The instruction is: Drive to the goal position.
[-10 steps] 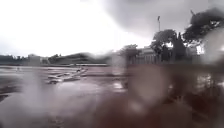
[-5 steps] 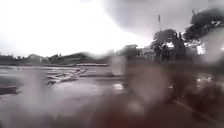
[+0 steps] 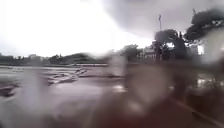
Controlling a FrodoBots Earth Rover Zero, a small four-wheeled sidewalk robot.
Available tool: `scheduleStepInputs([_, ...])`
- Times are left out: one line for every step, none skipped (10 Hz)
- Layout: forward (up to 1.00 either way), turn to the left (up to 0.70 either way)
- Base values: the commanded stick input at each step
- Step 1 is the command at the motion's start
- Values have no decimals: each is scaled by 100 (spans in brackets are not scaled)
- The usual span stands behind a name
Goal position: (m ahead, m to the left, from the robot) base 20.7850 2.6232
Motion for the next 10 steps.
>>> scheduleStepInputs([45, 0])
scheduleStepInputs([45, 0])
scheduleStepInputs([45, 0])
scheduleStepInputs([45, 0])
scheduleStepInputs([45, 0])
scheduleStepInputs([45, 0])
scheduleStepInputs([45, 0])
scheduleStepInputs([45, 0])
scheduleStepInputs([45, 0])
scheduleStepInputs([45, 0])
